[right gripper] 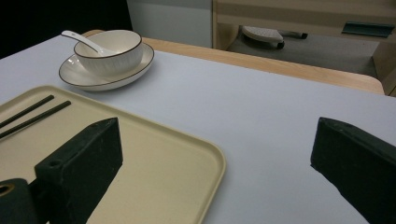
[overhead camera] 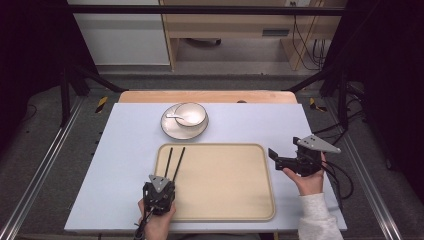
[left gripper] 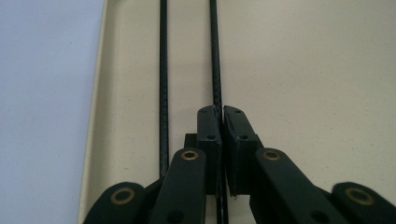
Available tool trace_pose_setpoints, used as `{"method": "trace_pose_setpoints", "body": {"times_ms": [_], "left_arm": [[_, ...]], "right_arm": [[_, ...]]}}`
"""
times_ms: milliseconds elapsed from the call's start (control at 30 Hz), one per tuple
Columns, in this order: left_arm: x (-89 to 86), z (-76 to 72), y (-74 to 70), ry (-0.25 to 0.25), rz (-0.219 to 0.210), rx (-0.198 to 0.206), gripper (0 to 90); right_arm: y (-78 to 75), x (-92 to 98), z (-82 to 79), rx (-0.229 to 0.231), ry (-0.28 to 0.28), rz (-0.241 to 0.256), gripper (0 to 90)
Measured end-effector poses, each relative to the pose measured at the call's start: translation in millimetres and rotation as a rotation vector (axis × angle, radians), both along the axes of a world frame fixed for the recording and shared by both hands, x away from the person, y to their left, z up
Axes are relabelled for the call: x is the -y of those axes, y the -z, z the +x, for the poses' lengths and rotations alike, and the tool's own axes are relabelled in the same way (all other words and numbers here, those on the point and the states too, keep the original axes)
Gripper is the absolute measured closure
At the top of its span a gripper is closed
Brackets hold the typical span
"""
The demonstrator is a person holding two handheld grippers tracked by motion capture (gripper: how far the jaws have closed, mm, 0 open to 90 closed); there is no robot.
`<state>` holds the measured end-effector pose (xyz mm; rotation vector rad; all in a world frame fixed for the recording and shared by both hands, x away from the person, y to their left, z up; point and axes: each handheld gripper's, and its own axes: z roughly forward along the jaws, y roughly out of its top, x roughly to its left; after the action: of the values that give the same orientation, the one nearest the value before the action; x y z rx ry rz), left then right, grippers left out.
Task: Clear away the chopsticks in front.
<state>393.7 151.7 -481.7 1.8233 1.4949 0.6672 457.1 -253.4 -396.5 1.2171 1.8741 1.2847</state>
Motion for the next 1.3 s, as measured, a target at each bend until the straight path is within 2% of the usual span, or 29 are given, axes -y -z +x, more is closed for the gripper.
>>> {"method": "trace_pose_setpoints", "body": {"times_ms": [233,333,400,433,567,700,767,867,933,1000,1033,1133,1200,1300], "left_arm": [[-0.2,0.6,-1.3,0.019,-0.006,-0.008,83.2],[-0.3,1.8,-5.3,0.042,-0.021,0.004,80.3],[-0.7,3.4,-10.5,0.057,-0.037,0.024,77.6],[-1.1,4.3,-14.0,0.067,-0.03,0.03,76.5],[-5.0,10.2,-30.9,0.113,-0.047,0.085,70.1],[-13.7,20.2,-53.9,0.158,-0.072,0.151,62.7],[-18.4,25.0,-62.6,0.177,-0.073,0.175,59.1],[-26.6,34.6,-75.3,0.227,-0.051,0.205,53.1],[-32.8,40.6,-81.0,0.249,-0.063,0.219,49.7],[-37.6,44.2,-85.6,0.258,-0.079,0.22,44.5],[-40.6,46.5,-87.6,0.271,-0.072,0.226,42.9],[-48.3,51.1,-89.3,0.288,-0.05,0.21,36.9],[-55.8,53.2,-88.1,0.295,-0.041,0.198,31.4],[-69.5,54.2,-82.2,0.289,-0.023,0.201,23.6]], "right_arm": [[0.2,-0.2,0.2,0.0,-0.001,0.001,2.6],[-0.1,0.3,-0.1,0.001,0.001,0.002,2.6],[-0.4,0.9,-0.2,0.002,0.002,0.001,2.5],[-0.5,1.2,-0.3,0.003,0.003,-0.001,2.5],[-1.2,2.2,-0.8,0.006,0.004,0.005,2.4],[-2.7,4.4,-1.9,0.013,0.008,0.009,2.3],[-3.8,5.6,-2.6,0.015,0.011,0.015,2.3],[-5.1,7.8,-3.5,0.021,0.014,0.019,2.3],[-5.5,8.4,-3.9,0.021,0.015,0.02,2.2],[-5.9,9.1,-4.1,0.024,0.019,0.024,2.2],[-6.1,9.3,-4.2,0.024,0.019,0.026,2.1],[-6.1,10.5,-4.2,0.026,0.02,0.022,2.1],[-5.5,11.4,-4.1,0.024,0.018,0.023,2.2],[-3.6,14.1,-4.0,0.017,0.027,0.023,2.2]]}}
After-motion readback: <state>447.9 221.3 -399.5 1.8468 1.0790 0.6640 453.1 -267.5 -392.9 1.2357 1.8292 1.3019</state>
